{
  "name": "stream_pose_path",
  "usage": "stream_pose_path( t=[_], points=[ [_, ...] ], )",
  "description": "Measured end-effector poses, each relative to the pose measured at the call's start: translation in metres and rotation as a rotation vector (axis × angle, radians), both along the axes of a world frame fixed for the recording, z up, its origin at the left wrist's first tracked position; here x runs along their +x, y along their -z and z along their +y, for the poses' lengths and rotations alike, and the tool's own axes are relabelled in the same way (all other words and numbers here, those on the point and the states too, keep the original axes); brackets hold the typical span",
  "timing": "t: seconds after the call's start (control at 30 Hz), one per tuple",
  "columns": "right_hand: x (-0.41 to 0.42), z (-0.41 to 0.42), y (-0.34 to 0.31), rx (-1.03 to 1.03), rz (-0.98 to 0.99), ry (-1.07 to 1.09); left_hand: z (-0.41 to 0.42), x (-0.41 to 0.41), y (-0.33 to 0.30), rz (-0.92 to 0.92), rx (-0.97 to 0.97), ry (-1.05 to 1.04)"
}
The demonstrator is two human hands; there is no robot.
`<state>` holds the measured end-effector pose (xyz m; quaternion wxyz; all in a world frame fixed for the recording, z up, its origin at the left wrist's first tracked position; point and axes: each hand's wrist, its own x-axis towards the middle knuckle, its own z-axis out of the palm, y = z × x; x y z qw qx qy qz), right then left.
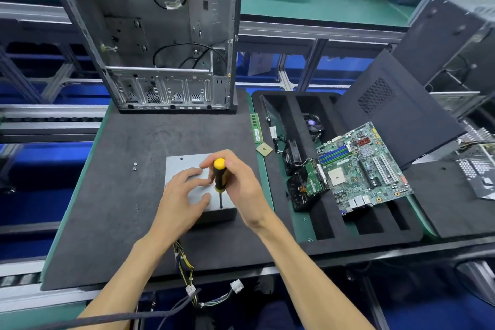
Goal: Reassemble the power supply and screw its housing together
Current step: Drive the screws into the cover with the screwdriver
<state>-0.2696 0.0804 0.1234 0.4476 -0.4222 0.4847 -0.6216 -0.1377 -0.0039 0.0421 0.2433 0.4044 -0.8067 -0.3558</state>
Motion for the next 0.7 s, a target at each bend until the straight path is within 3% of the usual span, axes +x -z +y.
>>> stream_pose_path(
  t=[0.7],
  points=[
    [0.0064,-0.0022,-0.0012,0.021,0.052,-0.002,0.0005,0.0003,0.0014,0.003,-0.052,0.012]
  ],
)
